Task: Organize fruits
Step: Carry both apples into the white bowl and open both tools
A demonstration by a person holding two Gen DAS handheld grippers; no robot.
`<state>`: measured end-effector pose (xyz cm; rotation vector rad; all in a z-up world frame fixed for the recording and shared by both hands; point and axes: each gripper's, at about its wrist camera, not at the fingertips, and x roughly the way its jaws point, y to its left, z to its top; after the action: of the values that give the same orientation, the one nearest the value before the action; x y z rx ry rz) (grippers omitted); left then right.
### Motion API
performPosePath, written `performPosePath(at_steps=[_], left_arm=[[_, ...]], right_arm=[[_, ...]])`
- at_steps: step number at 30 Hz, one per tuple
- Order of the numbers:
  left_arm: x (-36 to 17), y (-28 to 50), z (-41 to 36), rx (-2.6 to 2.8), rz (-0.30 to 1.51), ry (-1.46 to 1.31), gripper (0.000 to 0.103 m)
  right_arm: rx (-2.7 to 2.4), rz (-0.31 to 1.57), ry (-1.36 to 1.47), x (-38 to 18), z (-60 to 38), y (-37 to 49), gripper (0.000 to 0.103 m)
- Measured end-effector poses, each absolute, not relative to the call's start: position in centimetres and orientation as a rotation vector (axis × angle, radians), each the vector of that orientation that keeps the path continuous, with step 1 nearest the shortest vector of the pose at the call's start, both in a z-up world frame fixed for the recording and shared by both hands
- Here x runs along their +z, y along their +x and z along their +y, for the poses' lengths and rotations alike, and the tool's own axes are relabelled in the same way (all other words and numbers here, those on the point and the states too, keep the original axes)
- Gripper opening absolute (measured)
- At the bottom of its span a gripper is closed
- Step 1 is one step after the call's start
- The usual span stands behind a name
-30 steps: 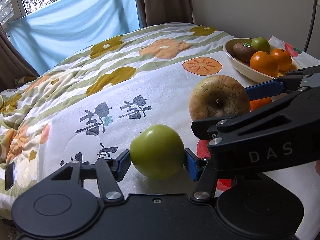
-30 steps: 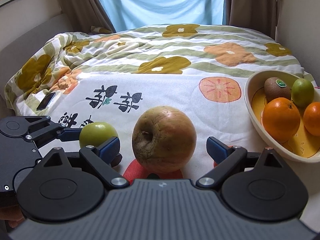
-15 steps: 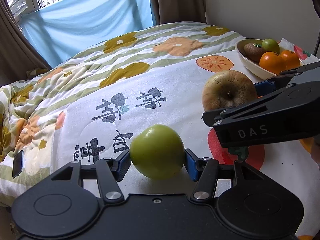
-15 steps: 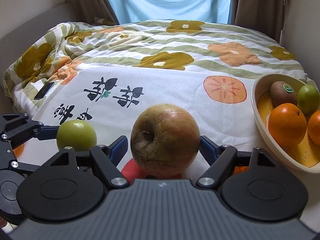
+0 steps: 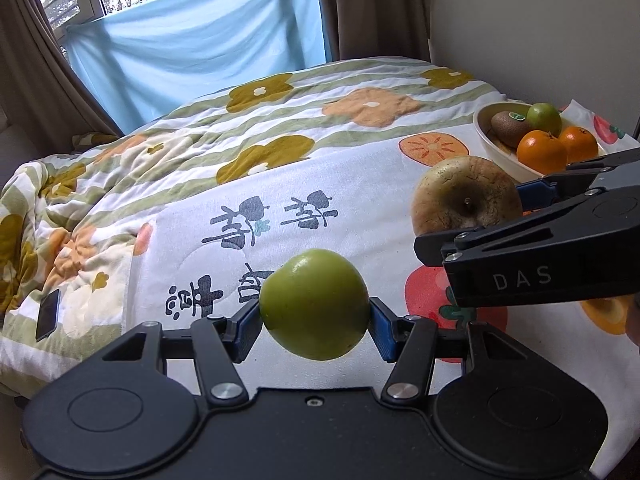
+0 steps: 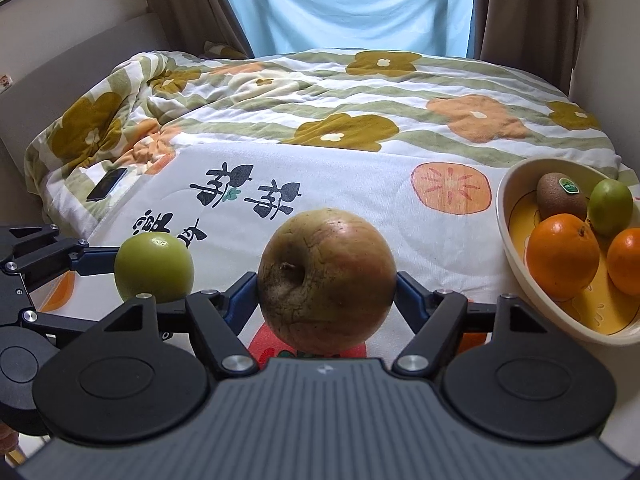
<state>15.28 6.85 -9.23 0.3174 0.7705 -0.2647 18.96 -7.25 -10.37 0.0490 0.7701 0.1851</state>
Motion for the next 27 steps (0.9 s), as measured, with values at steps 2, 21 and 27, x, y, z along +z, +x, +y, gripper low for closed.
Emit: performPosePath(at_steps=[2,21,27], left_arm=[[-8.4,14.9,6.5,-0.257,0.761,0.310,0.061],[-2.0,10.3,-3.7,-0.226,0.686,0.247,0.061],[-1.6,10.1,-8.0,-0.248,0.676,0.243,0.061]], right_arm=[[0.191,0.762,0.051,-9.6,-7.7,18.5,0.088],[0.204,0.716,0.051,-2.8,-19.9,13.7,0.088],[0.192,0.714,0.045,-2.2,-24.3,13.1,0.088]])
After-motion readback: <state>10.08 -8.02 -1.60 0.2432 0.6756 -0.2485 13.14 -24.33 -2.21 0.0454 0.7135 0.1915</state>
